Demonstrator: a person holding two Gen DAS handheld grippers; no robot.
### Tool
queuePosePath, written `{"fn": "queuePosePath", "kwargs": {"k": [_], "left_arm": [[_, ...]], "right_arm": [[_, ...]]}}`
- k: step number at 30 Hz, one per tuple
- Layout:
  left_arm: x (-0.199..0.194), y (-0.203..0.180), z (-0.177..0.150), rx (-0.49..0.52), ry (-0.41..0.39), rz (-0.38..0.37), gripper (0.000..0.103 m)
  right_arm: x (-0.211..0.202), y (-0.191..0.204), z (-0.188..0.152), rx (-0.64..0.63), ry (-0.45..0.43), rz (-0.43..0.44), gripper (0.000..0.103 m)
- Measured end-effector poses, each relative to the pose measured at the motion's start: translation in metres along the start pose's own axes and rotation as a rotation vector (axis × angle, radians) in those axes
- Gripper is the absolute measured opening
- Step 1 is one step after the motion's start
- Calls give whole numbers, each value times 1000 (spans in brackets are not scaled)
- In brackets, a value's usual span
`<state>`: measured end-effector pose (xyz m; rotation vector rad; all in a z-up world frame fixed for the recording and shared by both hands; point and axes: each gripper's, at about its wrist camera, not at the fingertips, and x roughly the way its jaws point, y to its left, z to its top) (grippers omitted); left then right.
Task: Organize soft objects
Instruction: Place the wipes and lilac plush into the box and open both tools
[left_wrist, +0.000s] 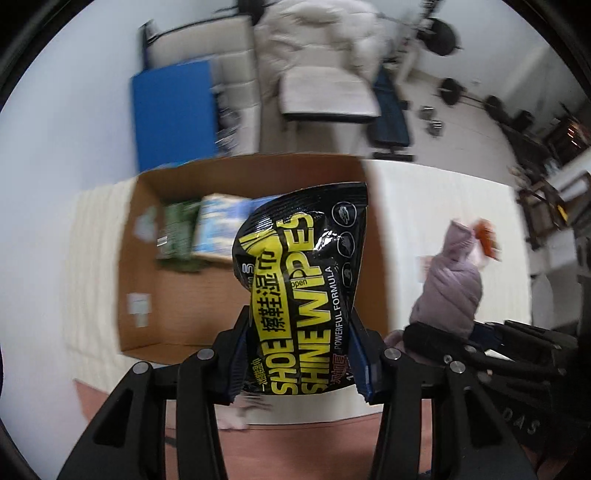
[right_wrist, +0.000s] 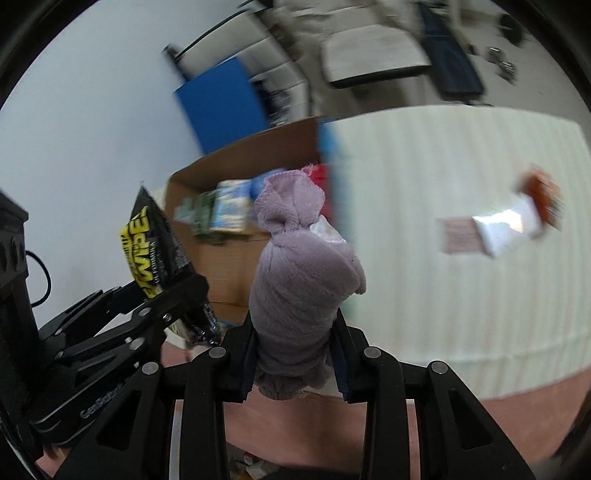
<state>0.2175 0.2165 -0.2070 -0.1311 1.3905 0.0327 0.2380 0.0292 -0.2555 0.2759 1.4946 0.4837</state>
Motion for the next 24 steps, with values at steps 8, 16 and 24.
{"fn": "queuePosePath", "kwargs": {"k": [8,16,24], "left_arm": [[73,115,30,-112,200,50,44],[138,142,37,-104,366,46,44],[163,148,26,-118,441,45,51]], "right_arm": [[115,109,36,-133,141,-34,36],[194,135,50,-158,240,-75,36],[235,130,61,-164,332,-40,68]]}}
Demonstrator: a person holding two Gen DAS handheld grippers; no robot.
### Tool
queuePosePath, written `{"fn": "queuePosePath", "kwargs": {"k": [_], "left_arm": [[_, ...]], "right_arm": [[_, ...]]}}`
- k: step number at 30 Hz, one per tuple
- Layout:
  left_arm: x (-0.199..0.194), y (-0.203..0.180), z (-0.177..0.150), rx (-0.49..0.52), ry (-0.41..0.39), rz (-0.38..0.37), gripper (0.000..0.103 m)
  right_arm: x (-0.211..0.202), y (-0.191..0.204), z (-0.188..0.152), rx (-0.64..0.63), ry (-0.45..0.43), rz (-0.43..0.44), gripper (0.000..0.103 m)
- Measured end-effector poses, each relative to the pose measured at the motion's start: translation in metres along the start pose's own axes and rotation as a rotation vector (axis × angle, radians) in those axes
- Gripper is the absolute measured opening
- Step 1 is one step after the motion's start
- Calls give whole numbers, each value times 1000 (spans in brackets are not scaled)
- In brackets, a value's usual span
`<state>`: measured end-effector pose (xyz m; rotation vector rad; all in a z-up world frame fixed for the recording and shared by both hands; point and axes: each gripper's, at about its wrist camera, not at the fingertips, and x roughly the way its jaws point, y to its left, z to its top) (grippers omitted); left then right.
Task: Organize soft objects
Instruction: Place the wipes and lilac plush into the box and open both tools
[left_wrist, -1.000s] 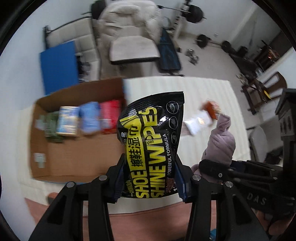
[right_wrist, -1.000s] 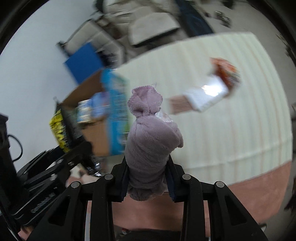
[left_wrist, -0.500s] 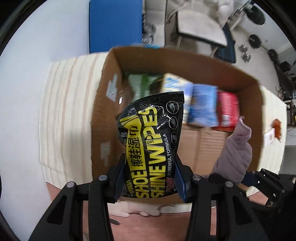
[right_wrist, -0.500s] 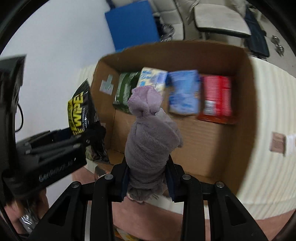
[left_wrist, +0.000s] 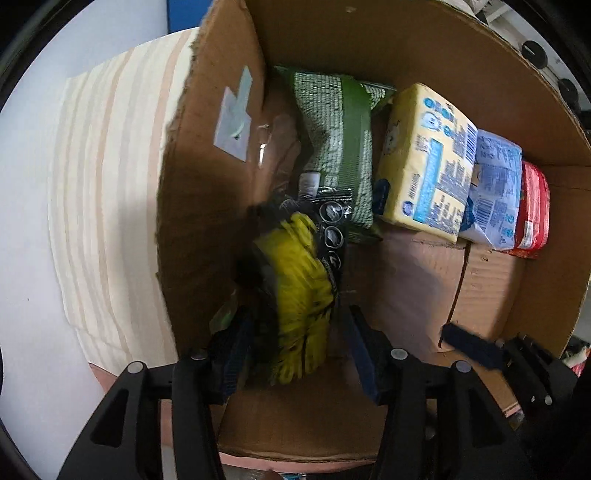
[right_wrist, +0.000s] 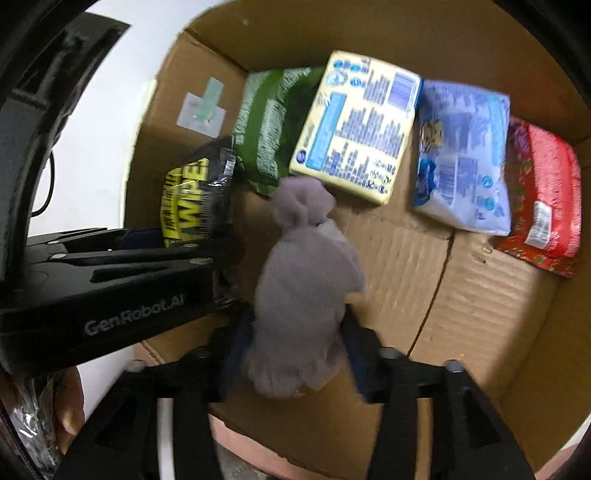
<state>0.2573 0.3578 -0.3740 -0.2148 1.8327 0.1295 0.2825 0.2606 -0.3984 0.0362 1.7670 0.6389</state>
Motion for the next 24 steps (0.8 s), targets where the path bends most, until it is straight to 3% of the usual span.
{"fn": "queuePosePath", "kwargs": {"k": [2,10,11,13,16,24], "left_arm": [[1,-1,2,15,7,-12,56],[-12,-6,-10,5,-19,-48,58],[-15,-7,-13,6,-28,-50,63],[-23,-14,-12,12,-47,-42,91],[-30,-14,-19,19,-86,-18,93],[-36,-17,-50,0,-203,38,97]], "right_arm": [[2,-3,3,3,7,-7,85],[-15,-14,0,33,-22,-56,89],[-21,-16,-3,34,-29,-66,93],[-30,-19,-5,32,-47,-100,98],[-40,-17,-15,28,-80,-179,103],[-60,-32,-53,63,-130,-391,103]]}}
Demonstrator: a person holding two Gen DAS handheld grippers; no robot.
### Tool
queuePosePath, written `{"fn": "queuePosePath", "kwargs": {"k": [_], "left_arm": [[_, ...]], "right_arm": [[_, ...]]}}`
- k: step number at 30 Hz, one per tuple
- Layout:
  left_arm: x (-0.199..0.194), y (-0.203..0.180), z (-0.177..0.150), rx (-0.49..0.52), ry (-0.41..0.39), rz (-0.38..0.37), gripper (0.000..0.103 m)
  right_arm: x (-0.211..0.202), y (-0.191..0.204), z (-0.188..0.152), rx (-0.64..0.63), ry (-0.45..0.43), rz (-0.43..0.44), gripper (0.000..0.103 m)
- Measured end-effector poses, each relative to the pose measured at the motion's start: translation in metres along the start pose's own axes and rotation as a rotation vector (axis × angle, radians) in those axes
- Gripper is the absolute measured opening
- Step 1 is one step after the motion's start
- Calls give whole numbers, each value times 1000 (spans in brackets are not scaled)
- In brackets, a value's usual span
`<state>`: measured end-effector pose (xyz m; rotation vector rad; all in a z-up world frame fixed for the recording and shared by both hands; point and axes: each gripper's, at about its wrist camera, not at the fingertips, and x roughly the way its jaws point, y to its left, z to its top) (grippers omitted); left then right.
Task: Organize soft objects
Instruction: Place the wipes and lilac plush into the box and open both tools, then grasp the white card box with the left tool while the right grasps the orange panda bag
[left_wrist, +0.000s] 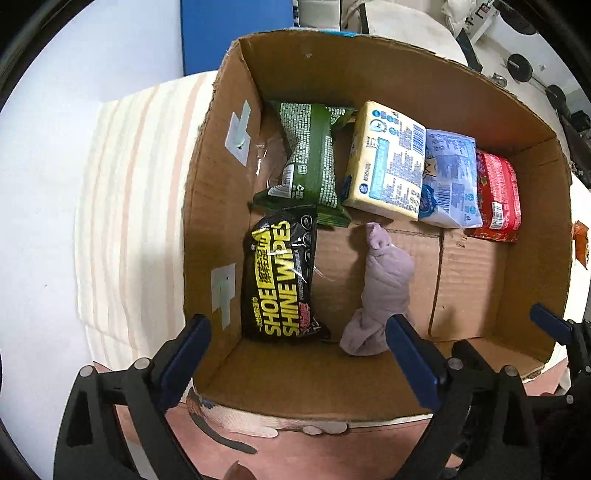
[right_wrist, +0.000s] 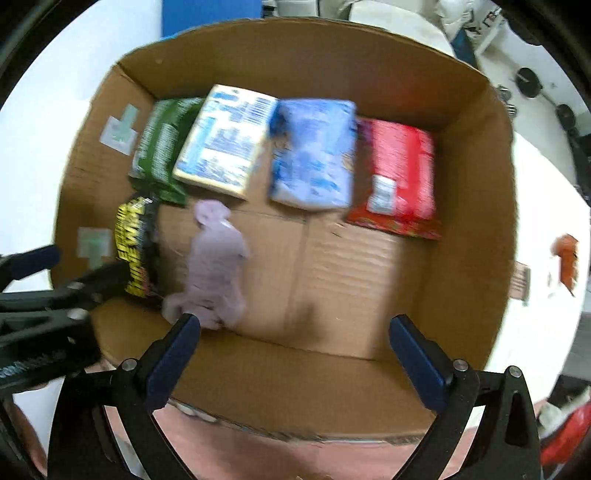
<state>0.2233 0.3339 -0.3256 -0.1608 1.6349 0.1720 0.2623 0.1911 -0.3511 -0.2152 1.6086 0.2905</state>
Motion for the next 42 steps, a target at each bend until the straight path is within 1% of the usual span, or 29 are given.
{"fn": "queuePosePath", "kwargs": {"k": [3,6,7,13,15,19,22,24,29,33,35,37,39,40,41,42], "left_arm": [[-1,0,-9,-8,-13,-20,97],[-9,-6,-20,-13,-41,-24,97],[-11,-8,-23,-15,-51,-23,97],[-46,-14,-55,-26,-130,-39,97],[-59,-17,-66,-20,-155,-45,97],[-87,-27,-91,-7,-209,-56,97],[-106,-36,-105,2,-243,-73,97],[-116,-44,-112,15,-251,-76,97],[-134,-70,-120,54,-279,-72,97],[-155,-102,-119,109,-334,-45,97],[-164,-128,-114,169,-377,1,97],[-169,-160,-106,245,-407,42,97],[-168,-196,-95,336,-412,38,97],[-165,-214,-88,381,-404,36,97],[-161,-229,-81,416,-394,39,97],[-154,-252,-72,471,-377,51,97]], "right_arm": [[-3,-9,-9,19,-7,-4,103],[-13,-20,-18,35,-31,-5,103],[-10,-15,-23,37,-40,-6,103],[-47,-31,-51,48,-118,0,103],[-65,-37,-66,41,-147,4,103],[-77,-40,-87,32,-196,7,103],[-95,-47,-105,31,-231,25,103],[-106,-53,-116,29,-254,29,103],[-126,-70,-138,45,-290,75,103],[-136,-97,-148,86,-308,149,103],[-140,-118,-151,117,-313,175,103],[-142,-140,-152,142,-312,175,103],[-141,-174,-155,183,-295,174,103],[-139,-188,-156,200,-289,171,103],[-137,-210,-158,228,-280,152,103],[-134,-228,-159,251,-268,140,103]]}}
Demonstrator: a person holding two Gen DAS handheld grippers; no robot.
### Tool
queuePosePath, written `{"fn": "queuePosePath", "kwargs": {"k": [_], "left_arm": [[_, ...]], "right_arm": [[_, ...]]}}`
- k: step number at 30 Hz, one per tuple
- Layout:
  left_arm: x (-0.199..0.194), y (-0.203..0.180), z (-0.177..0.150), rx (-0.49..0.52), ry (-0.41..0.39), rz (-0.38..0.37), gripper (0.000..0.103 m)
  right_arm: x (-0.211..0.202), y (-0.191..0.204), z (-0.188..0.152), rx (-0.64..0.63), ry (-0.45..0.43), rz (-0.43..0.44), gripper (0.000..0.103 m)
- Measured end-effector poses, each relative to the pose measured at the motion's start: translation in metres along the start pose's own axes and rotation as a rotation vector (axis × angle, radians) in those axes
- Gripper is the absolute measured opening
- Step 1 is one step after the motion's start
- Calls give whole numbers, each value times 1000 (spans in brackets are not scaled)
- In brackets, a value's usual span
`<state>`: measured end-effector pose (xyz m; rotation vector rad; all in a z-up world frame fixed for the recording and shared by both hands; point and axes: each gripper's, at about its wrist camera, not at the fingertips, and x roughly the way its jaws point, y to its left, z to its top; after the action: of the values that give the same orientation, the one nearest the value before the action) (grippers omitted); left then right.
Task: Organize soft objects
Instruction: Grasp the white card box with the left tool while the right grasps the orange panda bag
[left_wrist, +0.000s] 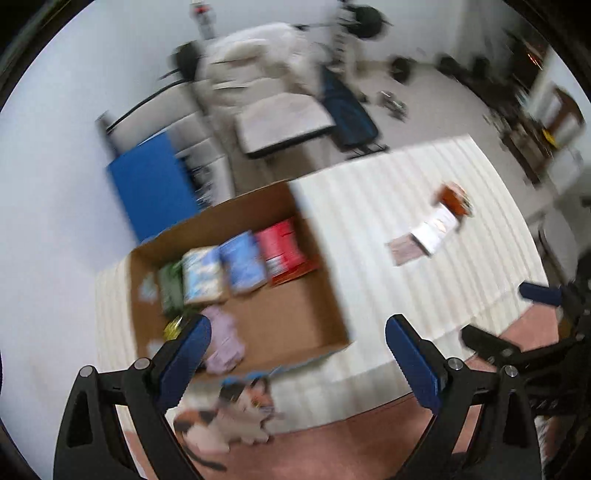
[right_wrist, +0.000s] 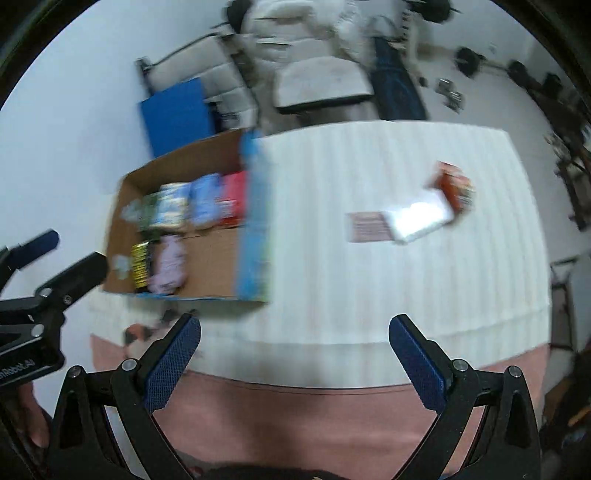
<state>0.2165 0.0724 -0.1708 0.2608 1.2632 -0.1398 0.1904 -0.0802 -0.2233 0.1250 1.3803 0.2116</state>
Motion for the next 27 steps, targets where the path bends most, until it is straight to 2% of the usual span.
{"fn": "queuePosePath", "kwargs": {"k": [4,7,9,14,20,26,27], "left_arm": [[46,-57,47,170,62,-40,97],[90,-98,75,245,130,-75,97],[118,-122,87,282,168,-71,97],[194,-185,106,377,284,-78,95],[258,-230,113,447,384,-69,95],[286,-249,123,448,422,-91,95],[289,-250,124,443,423,-97,92]], "right_arm": [[9,-77,15,97,37,-51,103],[24,-143,30,175,73,-55,103],[35,-176,38,207,94,-43,103],[68,-248,52,248,153,-90,103],[102,-303,71,254,200,-119,102],[126,-323,93,222,236,-132,102],[130,-326,97,218,242,-128,102]]}}
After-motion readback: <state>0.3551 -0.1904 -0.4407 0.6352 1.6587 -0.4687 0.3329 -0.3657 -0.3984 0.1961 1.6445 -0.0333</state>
